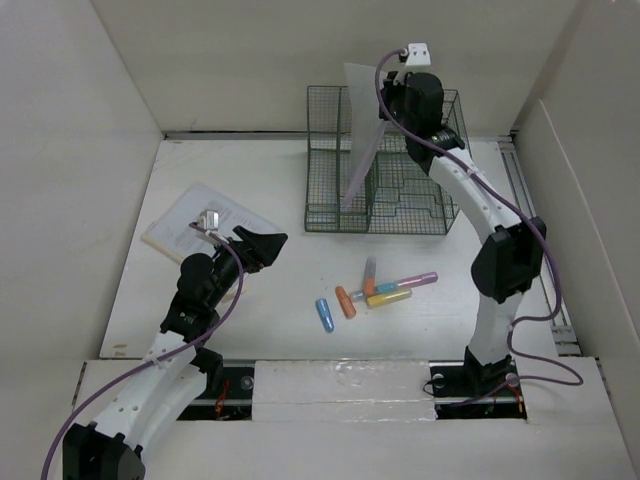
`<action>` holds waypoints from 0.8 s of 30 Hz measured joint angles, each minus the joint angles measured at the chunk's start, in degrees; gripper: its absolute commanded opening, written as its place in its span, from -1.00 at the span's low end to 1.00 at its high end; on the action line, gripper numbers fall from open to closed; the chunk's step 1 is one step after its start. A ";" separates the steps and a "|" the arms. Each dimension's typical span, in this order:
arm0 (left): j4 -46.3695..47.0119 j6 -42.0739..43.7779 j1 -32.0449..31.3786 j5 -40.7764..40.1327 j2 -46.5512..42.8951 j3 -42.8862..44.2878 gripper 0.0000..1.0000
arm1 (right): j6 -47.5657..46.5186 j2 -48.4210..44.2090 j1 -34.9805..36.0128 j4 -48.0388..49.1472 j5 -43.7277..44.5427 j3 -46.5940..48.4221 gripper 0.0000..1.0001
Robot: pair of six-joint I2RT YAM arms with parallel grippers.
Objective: Organize the desk
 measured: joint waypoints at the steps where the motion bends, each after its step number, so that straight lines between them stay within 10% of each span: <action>1: 0.00 0.02 0.00 0.02 -0.02 0.00 0.43 | -0.26 -2.49 0.20 3.69 0.11 -4.44 -1.00; 11: -0.11 0.00 0.00 -0.02 -0.70 0.00 0.43 | -10.40 -10.14 4.17 37.03 0.55 -20.41 -1.00; 24: -0.52 0.02 0.00 -0.20 -0.81 0.00 0.42 | -17.35 -8.81 5.33 50.29 5.35 -29.11 -1.00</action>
